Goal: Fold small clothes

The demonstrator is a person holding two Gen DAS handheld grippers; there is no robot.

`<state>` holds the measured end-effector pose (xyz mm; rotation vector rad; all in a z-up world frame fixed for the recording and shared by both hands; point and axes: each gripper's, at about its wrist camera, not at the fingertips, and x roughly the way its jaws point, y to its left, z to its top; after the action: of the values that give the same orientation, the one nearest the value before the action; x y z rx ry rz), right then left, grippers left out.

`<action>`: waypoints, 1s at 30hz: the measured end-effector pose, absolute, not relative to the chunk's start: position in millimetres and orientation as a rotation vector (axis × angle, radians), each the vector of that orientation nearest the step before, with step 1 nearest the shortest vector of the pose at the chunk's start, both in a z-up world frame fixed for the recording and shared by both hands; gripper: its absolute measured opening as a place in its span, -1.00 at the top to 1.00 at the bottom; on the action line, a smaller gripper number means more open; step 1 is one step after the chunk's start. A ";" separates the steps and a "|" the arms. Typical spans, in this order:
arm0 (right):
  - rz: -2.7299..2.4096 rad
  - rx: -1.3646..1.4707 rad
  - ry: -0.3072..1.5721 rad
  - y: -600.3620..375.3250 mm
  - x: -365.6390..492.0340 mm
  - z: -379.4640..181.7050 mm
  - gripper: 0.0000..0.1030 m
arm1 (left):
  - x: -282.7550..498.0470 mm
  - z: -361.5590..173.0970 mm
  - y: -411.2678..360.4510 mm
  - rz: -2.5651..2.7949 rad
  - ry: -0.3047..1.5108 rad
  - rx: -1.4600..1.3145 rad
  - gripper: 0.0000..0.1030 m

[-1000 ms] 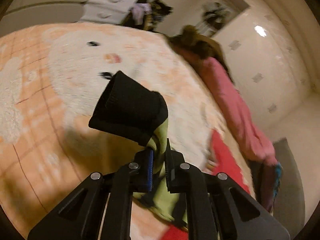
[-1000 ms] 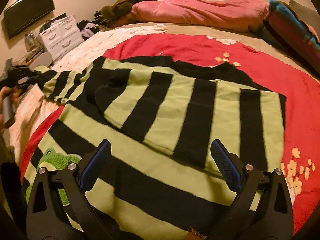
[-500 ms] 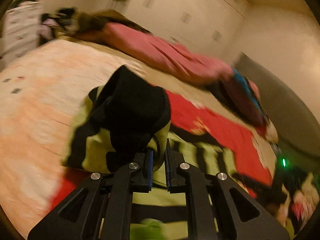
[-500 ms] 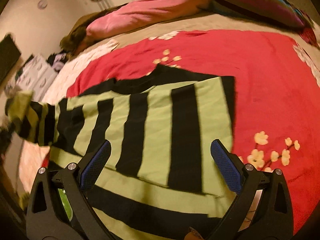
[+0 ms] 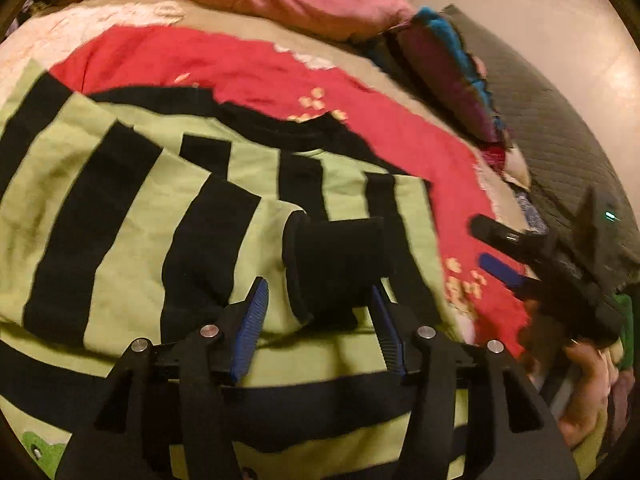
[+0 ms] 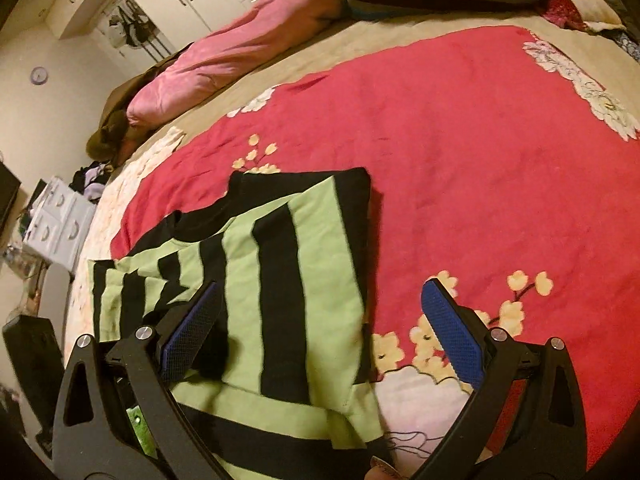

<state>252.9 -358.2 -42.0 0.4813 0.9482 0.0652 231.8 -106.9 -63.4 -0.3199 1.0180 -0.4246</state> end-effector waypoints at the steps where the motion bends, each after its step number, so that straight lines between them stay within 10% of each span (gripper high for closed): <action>1: 0.076 0.476 0.946 -355.1 252.8 -41.3 -0.82 | 225.3 -55.5 -102.5 -0.423 0.998 -0.311 0.02; 21: 0.376 0.472 1.010 -242.2 260.8 -75.0 -0.82 | 195.8 -35.4 25.2 -0.047 0.900 -0.329 0.02; 25: 0.428 0.510 0.980 -248.2 263.8 -79.8 0.61 | 197.7 -40.7 25.6 -0.044 0.905 -0.338 0.02; 30: 0.473 0.571 0.962 -256.5 263.0 -74.9 0.79 | 198.2 -36.9 26.1 -0.049 0.899 -0.343 0.02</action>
<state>263.0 -256.5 -74.9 0.5715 0.9616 0.4725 198.2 26.1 -36.9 -0.3430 0.8988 -0.0487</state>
